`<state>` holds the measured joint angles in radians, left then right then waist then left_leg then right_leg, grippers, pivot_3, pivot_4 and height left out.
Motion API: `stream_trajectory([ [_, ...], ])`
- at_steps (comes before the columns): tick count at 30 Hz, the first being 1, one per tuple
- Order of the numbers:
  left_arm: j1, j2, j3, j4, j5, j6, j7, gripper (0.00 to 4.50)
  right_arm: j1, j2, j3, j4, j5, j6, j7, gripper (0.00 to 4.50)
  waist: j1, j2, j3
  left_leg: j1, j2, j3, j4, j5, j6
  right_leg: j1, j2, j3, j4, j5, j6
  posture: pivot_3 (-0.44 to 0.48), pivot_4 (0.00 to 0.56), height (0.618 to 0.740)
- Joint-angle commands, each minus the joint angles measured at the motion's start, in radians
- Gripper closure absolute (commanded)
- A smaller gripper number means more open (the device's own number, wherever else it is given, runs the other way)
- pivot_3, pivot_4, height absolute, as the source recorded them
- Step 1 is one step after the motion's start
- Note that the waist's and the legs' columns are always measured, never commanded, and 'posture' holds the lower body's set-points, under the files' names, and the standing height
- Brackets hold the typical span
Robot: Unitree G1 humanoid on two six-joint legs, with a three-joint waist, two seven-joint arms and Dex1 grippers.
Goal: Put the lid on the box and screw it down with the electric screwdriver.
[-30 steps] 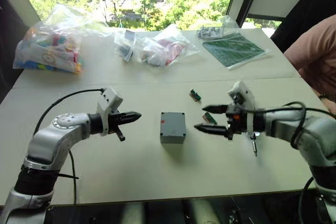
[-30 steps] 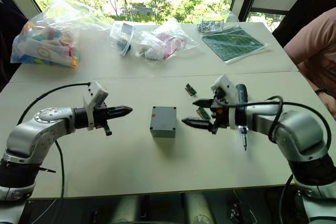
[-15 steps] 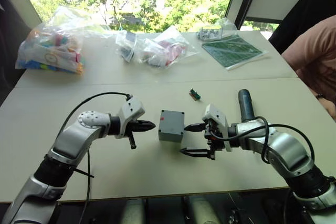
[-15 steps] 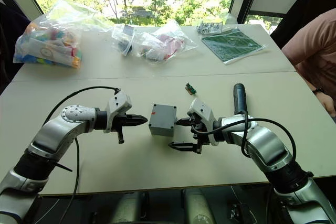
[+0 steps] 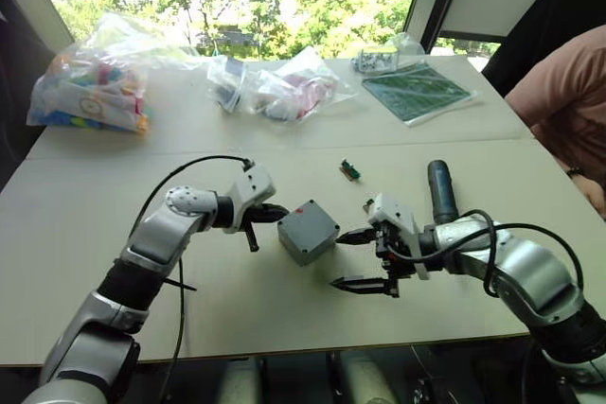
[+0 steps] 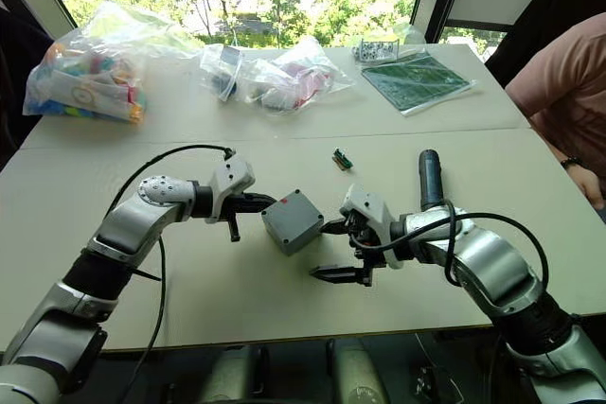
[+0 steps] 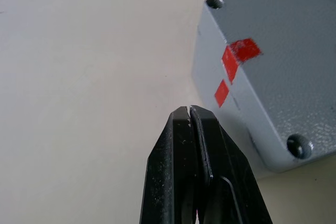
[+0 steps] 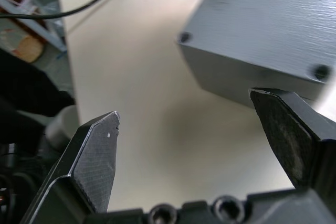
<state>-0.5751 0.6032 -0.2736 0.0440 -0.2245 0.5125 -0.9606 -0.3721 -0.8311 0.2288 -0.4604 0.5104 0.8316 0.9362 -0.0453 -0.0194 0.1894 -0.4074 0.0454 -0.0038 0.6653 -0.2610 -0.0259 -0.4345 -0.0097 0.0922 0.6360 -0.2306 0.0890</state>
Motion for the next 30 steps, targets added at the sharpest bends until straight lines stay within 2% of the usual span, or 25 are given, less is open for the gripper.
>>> stream_trajectory([
  [1, 0.038, 0.059, 0.040, -0.099, -0.012, 0.011, -0.038, 4.50, -0.004, -0.022, -0.023, 0.038, -0.057, -0.065, 0.003, 0.23, 0.000, 0.000, 0.000, 0.000, 0.000, 0.000, 0.000, 0.000, 0.000, 0.000, 0.000, 0.000, 0.000, 0.000, 0.000, 0.000, 0.150, 0.740],
  [6, 0.147, 0.139, 0.007, -0.237, -0.008, 0.042, -0.092, 4.50, -0.026, 0.005, 0.018, 0.127, -0.131, -0.146, 0.018, 0.23, 0.001, 0.000, 0.000, 0.000, 0.000, 0.001, -0.001, 0.000, 0.000, 0.000, 0.000, 0.000, 0.000, 0.000, 0.000, 0.000, 0.150, 0.740],
  [9, 0.183, 0.146, -0.005, -0.300, -0.022, 0.080, -0.103, 4.50, -0.053, 0.044, 0.068, 0.159, -0.160, -0.173, 0.043, 0.23, 0.001, 0.000, 0.000, 0.000, 0.000, 0.001, 0.000, 0.000, 0.000, 0.000, -0.001, 0.001, 0.000, 0.000, 0.000, 0.000, 0.150, 0.740],
  [21, 0.106, 0.002, -0.026, -0.215, 0.016, 0.074, -0.027, 4.50, -0.052, 0.081, 0.090, 0.108, -0.150, -0.131, 0.081, 0.23, 0.003, 0.000, 0.000, 0.000, 0.000, 0.000, 0.000, 0.000, 0.000, 0.000, 0.000, 0.000, 0.002, 0.000, 0.000, 0.000, 0.150, 0.740],
  [30, 0.084, -0.018, -0.021, -0.185, 0.027, 0.055, -0.022, 4.50, -0.034, 0.089, 0.073, 0.066, -0.145, -0.093, 0.062, 0.23, 0.003, 0.000, 0.000, 0.001, -0.001, 0.000, 0.001, 0.000, 0.000, 0.000, 0.000, 0.000, 0.003, 0.000, 0.000, 0.000, 0.150, 0.740],
])
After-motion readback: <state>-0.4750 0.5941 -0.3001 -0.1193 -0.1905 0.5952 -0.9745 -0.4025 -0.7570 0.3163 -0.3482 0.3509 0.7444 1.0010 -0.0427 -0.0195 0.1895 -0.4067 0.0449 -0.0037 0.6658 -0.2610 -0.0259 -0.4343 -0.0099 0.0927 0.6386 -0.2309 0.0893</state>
